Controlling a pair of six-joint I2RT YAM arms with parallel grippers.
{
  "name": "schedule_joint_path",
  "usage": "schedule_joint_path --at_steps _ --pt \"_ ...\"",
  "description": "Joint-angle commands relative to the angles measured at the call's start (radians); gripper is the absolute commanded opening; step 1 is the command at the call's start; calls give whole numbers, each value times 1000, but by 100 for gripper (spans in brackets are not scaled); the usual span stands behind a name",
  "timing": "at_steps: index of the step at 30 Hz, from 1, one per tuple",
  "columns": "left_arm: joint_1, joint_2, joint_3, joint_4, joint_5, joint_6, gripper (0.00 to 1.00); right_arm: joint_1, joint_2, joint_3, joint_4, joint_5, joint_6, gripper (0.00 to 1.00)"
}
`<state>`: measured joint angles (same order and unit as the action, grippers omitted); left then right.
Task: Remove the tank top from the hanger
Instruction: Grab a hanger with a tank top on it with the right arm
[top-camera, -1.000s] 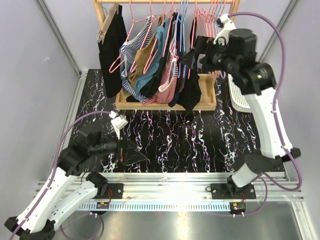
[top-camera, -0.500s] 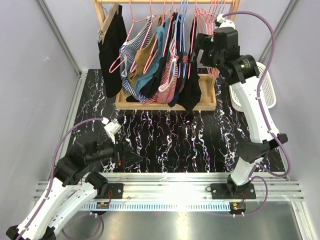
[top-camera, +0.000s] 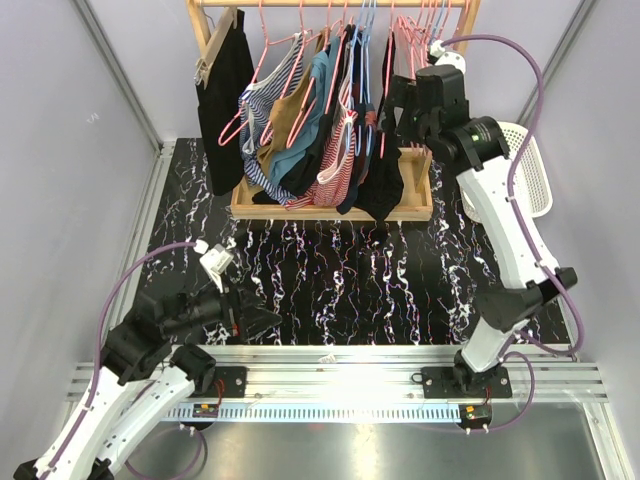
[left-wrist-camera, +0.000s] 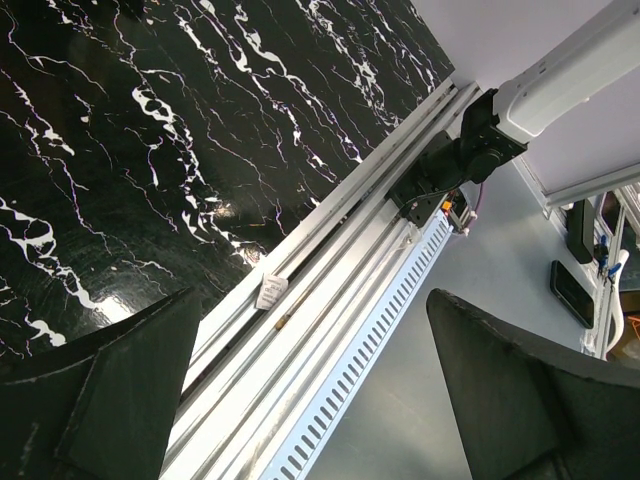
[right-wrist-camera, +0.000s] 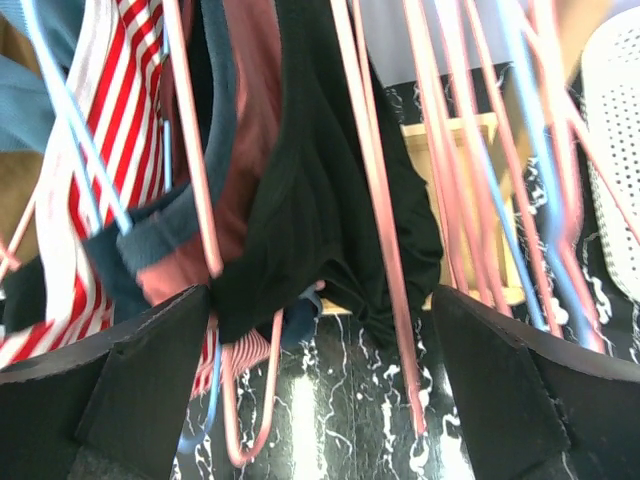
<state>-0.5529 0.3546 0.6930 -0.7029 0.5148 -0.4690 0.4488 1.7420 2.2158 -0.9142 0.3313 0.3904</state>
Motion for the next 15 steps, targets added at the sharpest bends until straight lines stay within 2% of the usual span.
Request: schedule_joint_path --at_steps 1,8,15 --pt "-4 -5 -6 39 -7 -5 99 30 -111 -62 34 89 31 100" --pt "-4 23 -4 42 1 4 99 137 -232 -165 77 153 30 100" --pt "-4 15 -4 34 -1 0 99 146 -185 -139 123 103 80 99"
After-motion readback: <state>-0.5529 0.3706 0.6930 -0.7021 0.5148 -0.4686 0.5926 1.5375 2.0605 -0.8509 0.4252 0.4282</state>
